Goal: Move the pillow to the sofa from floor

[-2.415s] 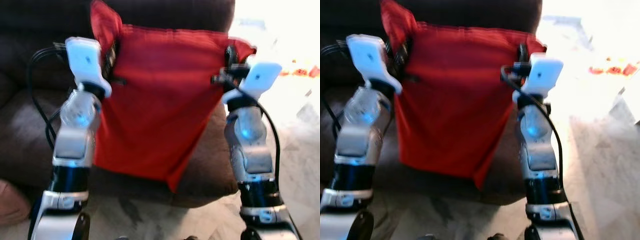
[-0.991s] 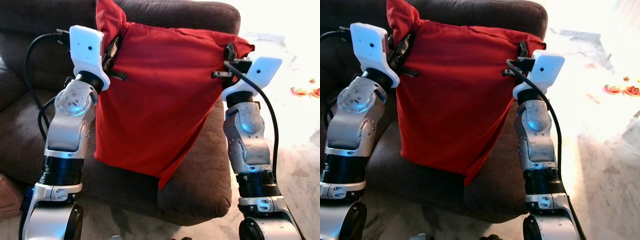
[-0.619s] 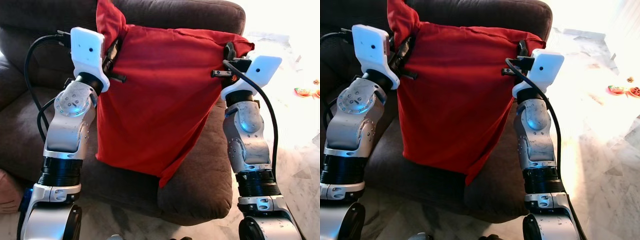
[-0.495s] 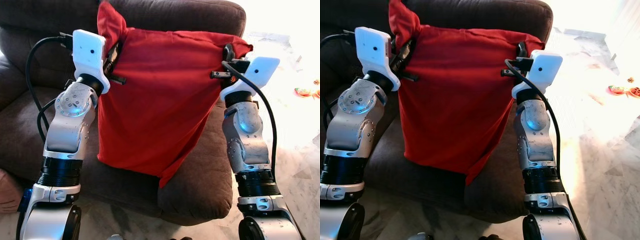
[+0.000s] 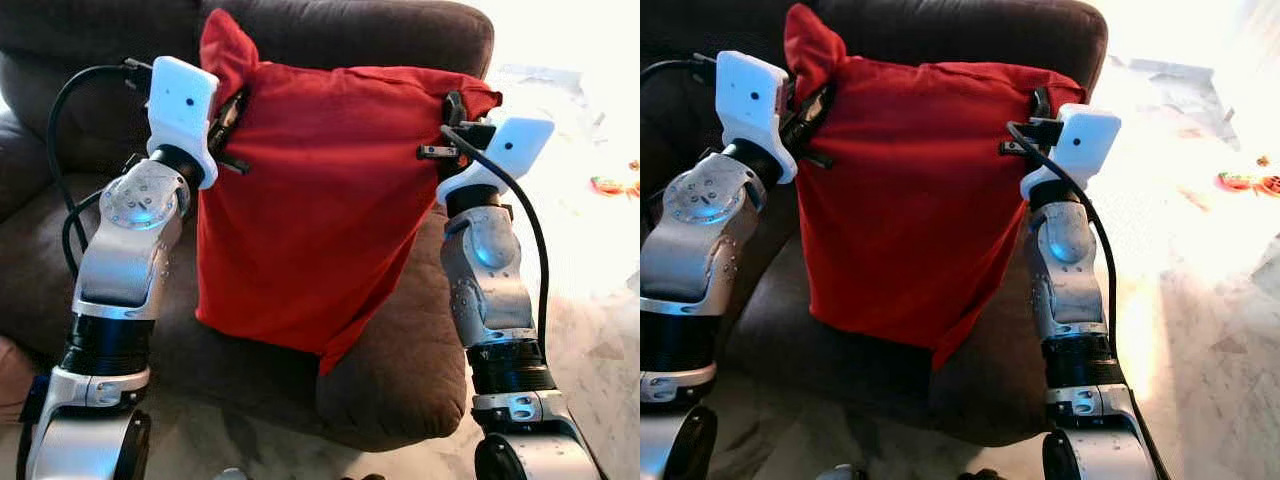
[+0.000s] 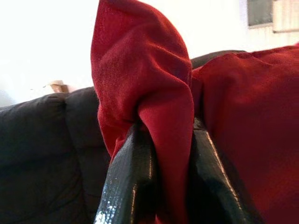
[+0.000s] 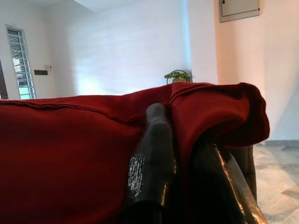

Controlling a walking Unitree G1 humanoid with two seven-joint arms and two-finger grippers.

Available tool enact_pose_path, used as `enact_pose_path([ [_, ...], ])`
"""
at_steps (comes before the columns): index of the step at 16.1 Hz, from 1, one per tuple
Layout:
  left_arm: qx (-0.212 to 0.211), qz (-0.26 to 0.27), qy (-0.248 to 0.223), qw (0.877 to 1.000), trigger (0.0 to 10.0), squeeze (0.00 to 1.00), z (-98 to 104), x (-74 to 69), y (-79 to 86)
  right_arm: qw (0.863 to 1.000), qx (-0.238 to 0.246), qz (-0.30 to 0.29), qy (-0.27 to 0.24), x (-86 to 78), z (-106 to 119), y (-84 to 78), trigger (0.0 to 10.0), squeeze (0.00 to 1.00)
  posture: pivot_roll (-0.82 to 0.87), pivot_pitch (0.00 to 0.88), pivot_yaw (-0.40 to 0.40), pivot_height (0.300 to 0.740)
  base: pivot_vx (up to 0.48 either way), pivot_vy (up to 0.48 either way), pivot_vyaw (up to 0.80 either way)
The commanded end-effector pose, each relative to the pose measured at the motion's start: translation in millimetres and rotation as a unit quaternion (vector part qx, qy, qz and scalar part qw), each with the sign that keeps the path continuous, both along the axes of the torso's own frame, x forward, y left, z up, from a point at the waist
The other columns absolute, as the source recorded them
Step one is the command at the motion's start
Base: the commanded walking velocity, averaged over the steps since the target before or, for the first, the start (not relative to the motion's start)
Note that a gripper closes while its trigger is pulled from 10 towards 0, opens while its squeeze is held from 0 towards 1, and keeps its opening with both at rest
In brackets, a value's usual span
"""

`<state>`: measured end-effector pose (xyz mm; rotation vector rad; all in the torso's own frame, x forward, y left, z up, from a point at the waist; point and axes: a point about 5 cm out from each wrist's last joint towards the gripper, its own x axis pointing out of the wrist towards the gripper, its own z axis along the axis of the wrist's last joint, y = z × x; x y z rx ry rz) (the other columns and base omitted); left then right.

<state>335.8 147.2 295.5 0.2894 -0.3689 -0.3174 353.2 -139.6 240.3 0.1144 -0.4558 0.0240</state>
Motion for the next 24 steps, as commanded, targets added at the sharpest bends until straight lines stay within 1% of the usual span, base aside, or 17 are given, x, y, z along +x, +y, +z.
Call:
enact_pose_path([
  [1, 0.015, -0.045, -0.040, 0.998, 10.0, 0.00, 24, -11.4, -14.7, 0.999, 0.005, -0.005, -0.036, -1.4, 14, -1.5, 10.0, 0.00, 0.16, 0.057, -0.060, 0.740, 0.000, 0.000, 0.00],
  [4, 0.011, -0.053, -0.013, 0.998, 10.0, 0.00, 19, -13.8, -16.3, 0.999, 0.007, -0.004, -0.036, -0.8, 13, -0.2, 10.0, 0.00, 0.17, 0.054, -0.059, 0.740, 0.000, 0.000, 0.00],
  [6, -0.018, 0.012, 0.012, 1.000, 10.0, 0.00, 3, -2.0, -0.4, 1.000, 0.007, -0.002, -0.023, 1.7, 7, 0.9, 10.0, 0.00, 0.17, 0.054, -0.054, 0.740, 0.000, 0.000, 0.00],
  [7, -0.037, 0.047, 0.023, 0.998, 10.0, 0.00, -8, 6.0, 9.0, 1.000, 0.004, -0.002, -0.013, 3.4, 3, 2.0, 10.0, 0.00, 0.16, 0.054, -0.053, 0.740, 0.000, 0.000, 0.00],
  [9, -0.057, 0.064, 0.024, 0.996, 10.0, 0.00, -21, 14.2, 16.5, 1.000, 0.006, -0.002, -0.002, 4.7, -2, 2.2, 10.0, 0.00, 0.15, 0.055, -0.051, 0.740, 0.000, 0.000, 0.00],
  [10, -0.066, 0.063, 0.015, 0.996, 10.0, 0.00, -28, 17.8, 17.7, 1.000, 0.007, -0.002, 0.004, 5.6, -6, 1.6, 10.0, 0.00, 0.15, 0.056, -0.051, 0.740, 0.000, 0.000, 0.00],
  [11, -0.073, 0.062, 0.012, 0.995, 10.0, 0.00, -32, 19.6, 17.9, 1.000, 0.006, -0.002, 0.008, 6.5, -8, 0.9, 10.0, 0.00, 0.15, 0.057, -0.054, 0.740, 0.000, 0.000, 0.00],
  [12, -0.064, 0.063, 0.016, 0.996, 10.0, 0.00, -37, 23.5, 17.4, 1.000, 0.005, -0.002, 0.012, 8.0, -11, 0.5, 10.0, 0.00, 0.15, 0.056, -0.056, 0.740, 0.000, 0.000, 0.00],
  [13, -0.043, 0.071, 0.028, 0.996, 10.0, 0.00, -46, 30.6, 16.8, 1.000, 0.008, -0.001, 0.021, 11.1, -14, -0.1, 10.0, 0.00, 0.14, 0.052, -0.058, 0.740, 0.000, 0.000, 0.00],
  [14, -0.038, 0.070, 0.027, 0.996, 10.0, 0.00, -48, 32.4, 15.8, 1.000, 0.008, -0.001, 0.023, 12.1, -15, -0.2, 10.0, 0.00, 0.14, 0.051, -0.058, 0.740, 0.000, 0.000, 0.00],
  [15, -0.037, 0.071, 0.024, 0.996, 10.0, 0.00, -51, 39.5, 13.7, 0.999, -0.002, 0.001, 0.037, 18.4, -19, -0.1, 10.0, 0.00, 0.14, 0.048, -0.060, 0.740, 0.000, 0.000, 0.00],
  [16, -0.048, 0.069, 0.025, 0.996, 10.0, 0.00, -53, 42.6, 12.8, 0.999, -0.001, 0.002, 0.042, 21.2, -21, -0.8, 10.0, 0.00, 0.14, 0.047, -0.061, 0.740, 0.000, 0.000, 0.00],
  [17, -0.050, 0.072, 0.031, 0.996, 10.0, 0.00, -57, 46.7, 11.6, 0.999, 0.001, 0.005, 0.051, 25.1, -24, -0.6, 10.0, 0.00, 0.14, 0.043, -0.064, 0.740, 0.000, 0.000, 0.00],
  [18, -0.056, 0.069, 0.030, 0.996, 10.0, 0.00, -62, 50.6, 9.2, 0.998, -0.006, 0.006, 0.060, 29.7, -27, -0.3, 10.0, 0.00, 0.14, 0.044, -0.067, 0.740, 0.000, 0.000, 0.00],
  [19, -0.074, 0.065, 0.037, 0.994, 10.0, 0.00, -66, 53.4, 7.5, 0.998, -0.012, 0.010, 0.067, 33.0, -28, 1.1, 10.0, 0.00, 0.13, 0.047, -0.068, 0.740, 0.000, 0.000, 0.00],
  [21, -0.082, 0.060, 0.037, 0.994, 10.0, 0.00, -69, 57.8, 3.6, 0.997, -0.018, 0.015, 0.079, 37.0, -33, 2.4, 10.0, 0.00, 0.13, 0.054, -0.069, 0.740, 0.000, 0.000, 0.00],
  [24, -0.056, 0.052, 0.049, 0.996, 10.0, 0.00, -74, 64.4, -6.6, 0.995, -0.022, 0.019, 0.094, 40.1, -40, 2.6, 10.0, 0.00, 0.12, 0.077, -0.063, 0.740, 0.000, 0.000, 0.00],
])
